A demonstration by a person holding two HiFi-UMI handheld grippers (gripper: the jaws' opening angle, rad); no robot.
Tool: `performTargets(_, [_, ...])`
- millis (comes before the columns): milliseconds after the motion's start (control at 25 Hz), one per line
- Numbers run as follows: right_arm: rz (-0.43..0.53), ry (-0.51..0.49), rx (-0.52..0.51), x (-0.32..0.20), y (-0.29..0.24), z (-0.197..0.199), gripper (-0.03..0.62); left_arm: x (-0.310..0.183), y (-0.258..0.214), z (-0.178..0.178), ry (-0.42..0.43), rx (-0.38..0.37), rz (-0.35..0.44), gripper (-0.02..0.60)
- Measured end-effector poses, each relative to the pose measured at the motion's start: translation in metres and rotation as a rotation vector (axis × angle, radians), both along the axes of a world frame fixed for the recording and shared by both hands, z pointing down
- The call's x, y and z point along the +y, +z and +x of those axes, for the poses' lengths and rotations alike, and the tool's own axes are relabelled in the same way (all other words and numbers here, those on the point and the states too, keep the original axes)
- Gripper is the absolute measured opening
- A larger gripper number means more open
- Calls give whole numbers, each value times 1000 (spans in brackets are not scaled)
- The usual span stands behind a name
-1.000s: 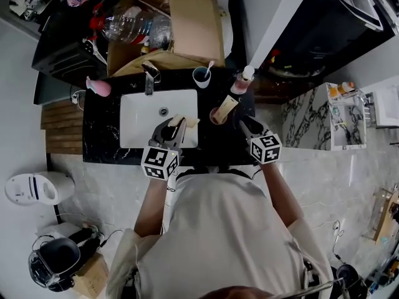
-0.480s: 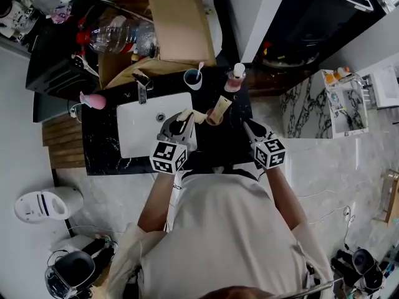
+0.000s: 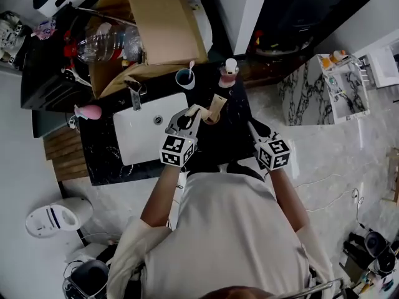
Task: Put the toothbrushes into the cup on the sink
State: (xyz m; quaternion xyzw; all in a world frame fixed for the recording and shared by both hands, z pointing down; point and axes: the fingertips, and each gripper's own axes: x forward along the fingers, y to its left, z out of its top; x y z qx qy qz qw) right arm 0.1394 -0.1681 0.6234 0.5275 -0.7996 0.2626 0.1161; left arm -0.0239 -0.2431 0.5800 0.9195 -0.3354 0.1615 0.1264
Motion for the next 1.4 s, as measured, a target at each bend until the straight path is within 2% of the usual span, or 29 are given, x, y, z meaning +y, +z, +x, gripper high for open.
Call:
performTargets(360, [-14, 46, 3, 12, 4, 10, 52, 0, 39, 18, 82, -66, -35, 34])
performTargets(640, [-19, 71, -3, 20, 6, 11, 52, 4, 59, 30, 147, -106, -25, 34])
performTargets(1160, [-20, 39, 0, 20, 5, 1, 52, 0, 91, 43, 182, -170, -24, 50])
performTargets(1240, [-20, 34, 0, 20, 6, 1, 52, -1, 96, 43, 176, -179, -21, 60])
performTargets(1400, [-24, 21, -1, 23, 8, 0, 52, 1, 108, 39, 163, -223, -36, 122])
